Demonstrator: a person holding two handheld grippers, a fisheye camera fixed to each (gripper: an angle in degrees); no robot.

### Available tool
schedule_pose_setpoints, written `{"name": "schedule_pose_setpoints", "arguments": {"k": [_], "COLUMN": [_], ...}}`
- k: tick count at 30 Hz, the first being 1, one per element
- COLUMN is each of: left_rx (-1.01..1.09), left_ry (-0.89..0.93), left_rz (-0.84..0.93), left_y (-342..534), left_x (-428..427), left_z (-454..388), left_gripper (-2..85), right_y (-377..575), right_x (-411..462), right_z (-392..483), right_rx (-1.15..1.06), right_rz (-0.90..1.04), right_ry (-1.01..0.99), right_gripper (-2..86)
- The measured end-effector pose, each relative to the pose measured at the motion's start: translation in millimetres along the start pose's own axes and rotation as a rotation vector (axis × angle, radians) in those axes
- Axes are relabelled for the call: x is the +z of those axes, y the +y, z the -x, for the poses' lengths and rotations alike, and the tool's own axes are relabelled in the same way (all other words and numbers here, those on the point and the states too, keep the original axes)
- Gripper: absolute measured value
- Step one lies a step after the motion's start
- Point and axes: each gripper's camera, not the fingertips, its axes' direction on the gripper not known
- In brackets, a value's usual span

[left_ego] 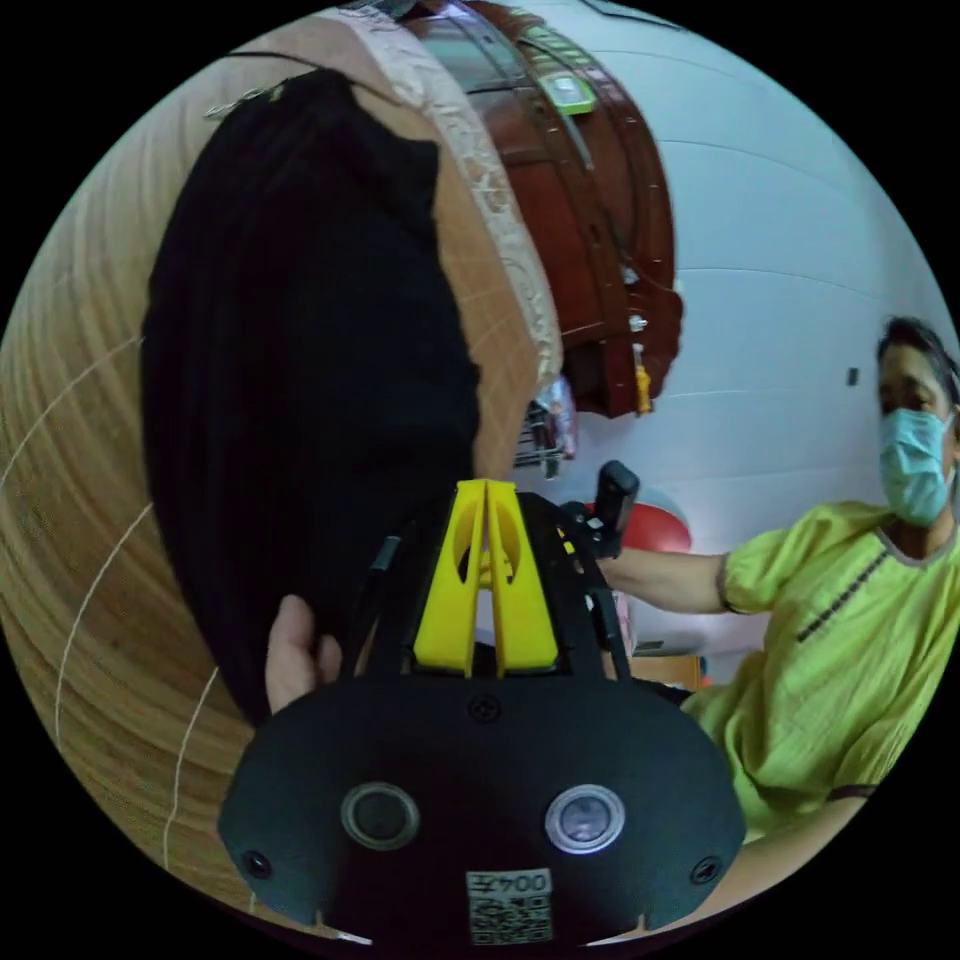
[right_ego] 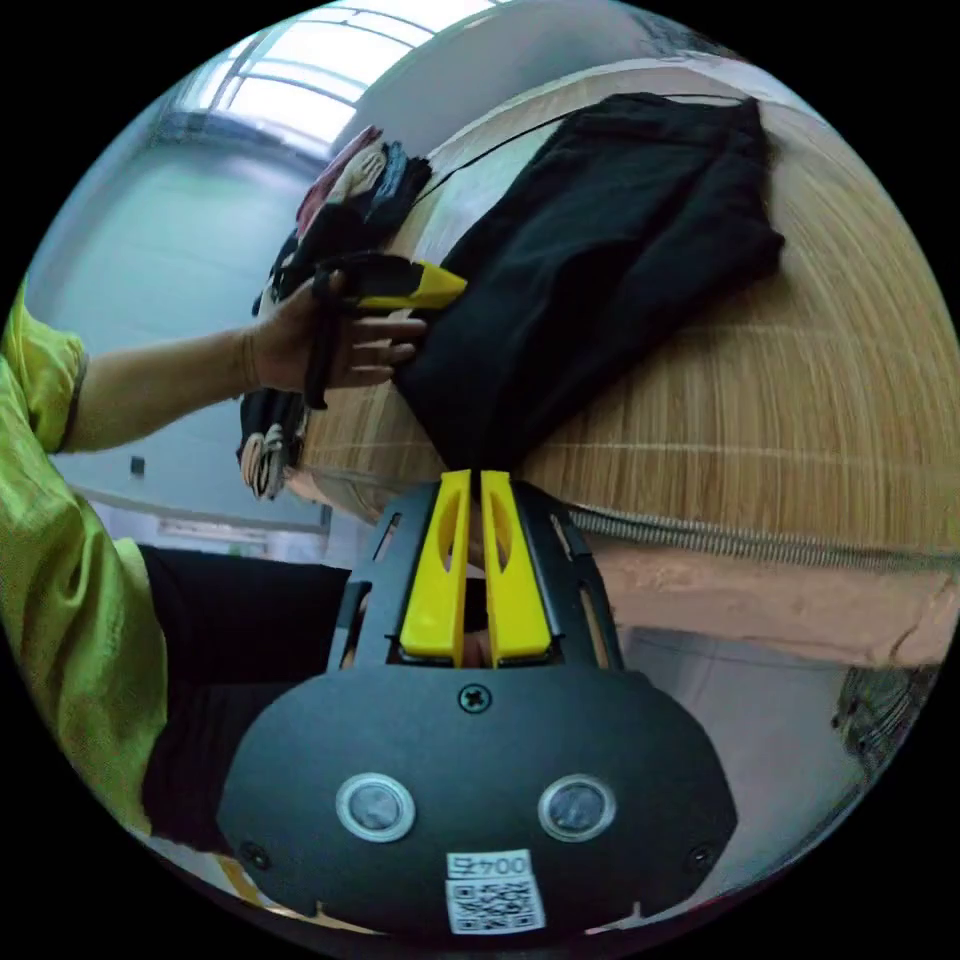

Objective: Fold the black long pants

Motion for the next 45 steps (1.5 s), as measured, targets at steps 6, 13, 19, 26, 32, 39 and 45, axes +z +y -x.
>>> {"name": "schedule_pose_setpoints", "arguments": {"k": [6,13,19,26,32,39,45], "left_rx": [0.016,0.014,-0.065,-0.056,-0.157,-0.07,-0.179], "left_ry": [0.025,-0.237,-0.29,-0.269,-0.378,-0.317,-0.287], "left_rz": [-0.134,-0.094,-0.146,-0.216,-0.129,-0.221,-0.121], "left_y": [-10.0,-45.3,-48.5,-62.6,-95.3,-58.4,38.7], "left_x": [-21.5,1.2,-6.2,-12.6,-4.8,-68.2,-115.0], "left_z": [-37.8,-53.4,-60.3,-89.1,-88.5,-144.8,-116.3], "left_gripper": [0.0,0.0,0.0,0.0,0.2,0.3,3.1], "right_y": [12.8,-69.4,-61.5,-85.2,-97.9,7.2,71.7], "right_x": [-41.9,-79.9,-54.2,-64.6,-70.5,-83.8,-46.6], "right_z": [-9.4,8.1,-73.8,-66.5,-110.4,-117.4,-142.1], "right_rx": [0.16,0.091,0.39,0.268,0.392,0.545,0.714], "right_rz": [-0.052,-0.294,-0.233,-0.301,-0.183,-0.262,-0.275], "right_ry": [-0.015,0.187,0.098,0.236,0.339,0.093,-0.139], "right_gripper": [2.6,-0.3,-0.6,-0.2,3.8,9.8,10.4]}}
